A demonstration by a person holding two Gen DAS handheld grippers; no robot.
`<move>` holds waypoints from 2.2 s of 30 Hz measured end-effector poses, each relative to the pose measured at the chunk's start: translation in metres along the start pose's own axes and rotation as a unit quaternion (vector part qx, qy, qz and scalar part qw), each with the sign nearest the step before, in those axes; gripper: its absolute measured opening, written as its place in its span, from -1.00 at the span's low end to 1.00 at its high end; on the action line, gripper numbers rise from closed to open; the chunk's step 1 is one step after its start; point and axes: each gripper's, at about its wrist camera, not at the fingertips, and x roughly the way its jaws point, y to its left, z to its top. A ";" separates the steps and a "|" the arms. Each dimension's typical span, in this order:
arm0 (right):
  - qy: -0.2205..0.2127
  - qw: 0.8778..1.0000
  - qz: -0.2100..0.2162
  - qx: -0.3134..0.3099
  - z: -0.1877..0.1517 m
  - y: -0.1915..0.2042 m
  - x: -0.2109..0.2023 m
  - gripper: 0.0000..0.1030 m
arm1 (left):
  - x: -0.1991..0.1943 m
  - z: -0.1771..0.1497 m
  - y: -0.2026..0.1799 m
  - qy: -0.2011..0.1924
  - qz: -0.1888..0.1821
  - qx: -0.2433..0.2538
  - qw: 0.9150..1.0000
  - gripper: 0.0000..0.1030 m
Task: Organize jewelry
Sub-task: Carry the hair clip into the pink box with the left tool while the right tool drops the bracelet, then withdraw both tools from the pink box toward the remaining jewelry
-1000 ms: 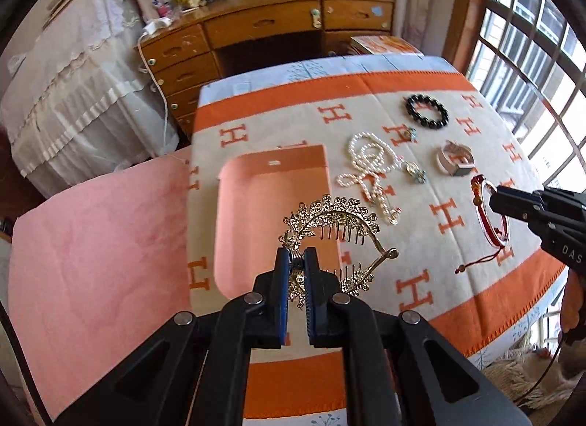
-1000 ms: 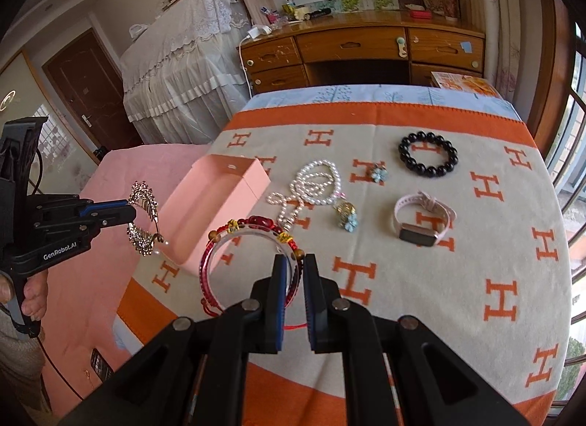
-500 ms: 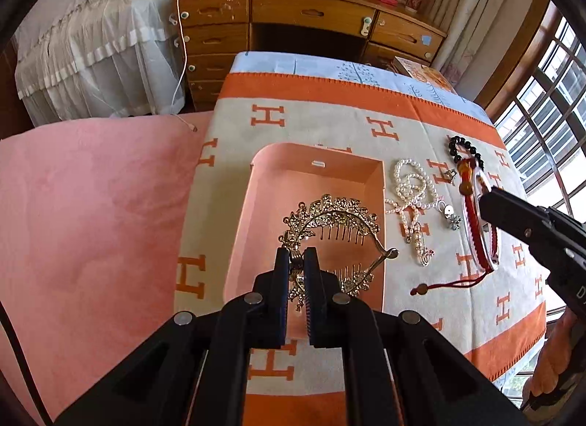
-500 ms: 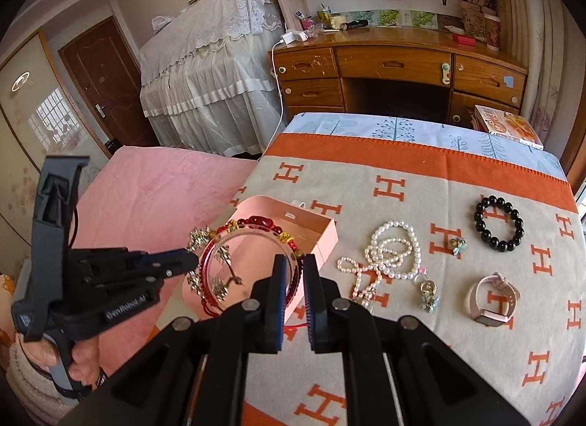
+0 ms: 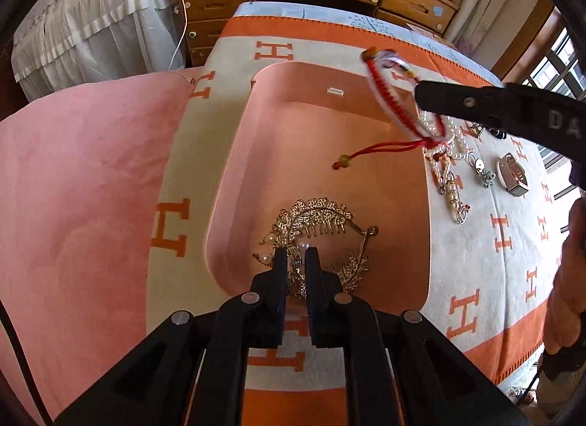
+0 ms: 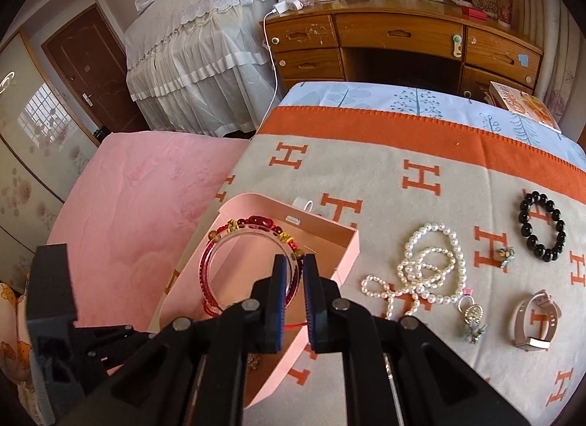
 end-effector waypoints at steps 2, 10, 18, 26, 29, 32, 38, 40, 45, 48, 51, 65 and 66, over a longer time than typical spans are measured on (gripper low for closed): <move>0.013 1.000 0.001 -0.002 0.001 0.004 0.014 -0.82 | -0.003 -0.001 -0.001 -0.010 0.009 0.002 1.000 -0.68; 0.043 0.999 -0.012 -0.010 0.004 0.012 0.055 -0.81 | -0.026 -0.006 -0.002 -0.064 0.026 0.002 0.998 0.40; 0.039 0.999 0.011 0.010 -0.001 0.001 0.050 -0.65 | -0.038 -0.014 -0.001 -0.095 0.048 -0.011 0.994 0.60; 0.002 1.000 0.005 -0.001 -0.032 -0.008 0.002 -0.42 | -0.043 -0.031 0.001 -0.096 0.036 -0.047 0.994 0.60; -0.012 1.000 0.011 0.003 -0.044 -0.013 -0.020 -0.34 | -0.042 -0.037 -0.002 -0.094 0.031 -0.054 0.994 0.60; -0.024 1.000 0.012 0.009 -0.060 -0.020 -0.040 -0.34 | -0.044 -0.044 -0.011 -0.094 0.030 -0.052 0.994 0.60; -0.030 0.999 0.001 0.027 -0.095 -0.039 -0.067 -0.34 | -0.048 -0.057 -0.034 -0.104 0.032 -0.036 0.993 0.60; -0.030 0.999 0.002 0.038 -0.108 -0.048 -0.073 -0.34 | -0.049 -0.063 -0.042 -0.108 0.035 -0.028 0.993 0.60; -0.030 0.998 -0.004 0.060 -0.136 -0.066 -0.084 -0.34 | -0.049 -0.072 -0.057 -0.107 0.044 -0.016 0.993 0.60; -0.029 0.997 -0.009 0.068 -0.148 -0.076 -0.089 -0.34 | -0.050 -0.076 -0.063 -0.105 0.042 -0.013 0.993 0.60; -0.031 0.997 -0.012 0.073 -0.158 -0.085 -0.094 -0.34 | -0.053 -0.080 -0.071 -0.107 0.038 -0.008 0.994 0.60; -0.065 0.992 -0.034 0.101 -0.167 -0.138 -0.118 -0.34 | -0.052 -0.062 -0.141 -0.113 0.026 0.057 0.992 0.60; -0.066 0.992 -0.035 0.103 -0.167 -0.143 -0.118 -0.34 | -0.051 -0.061 -0.144 -0.111 0.025 0.058 0.992 0.60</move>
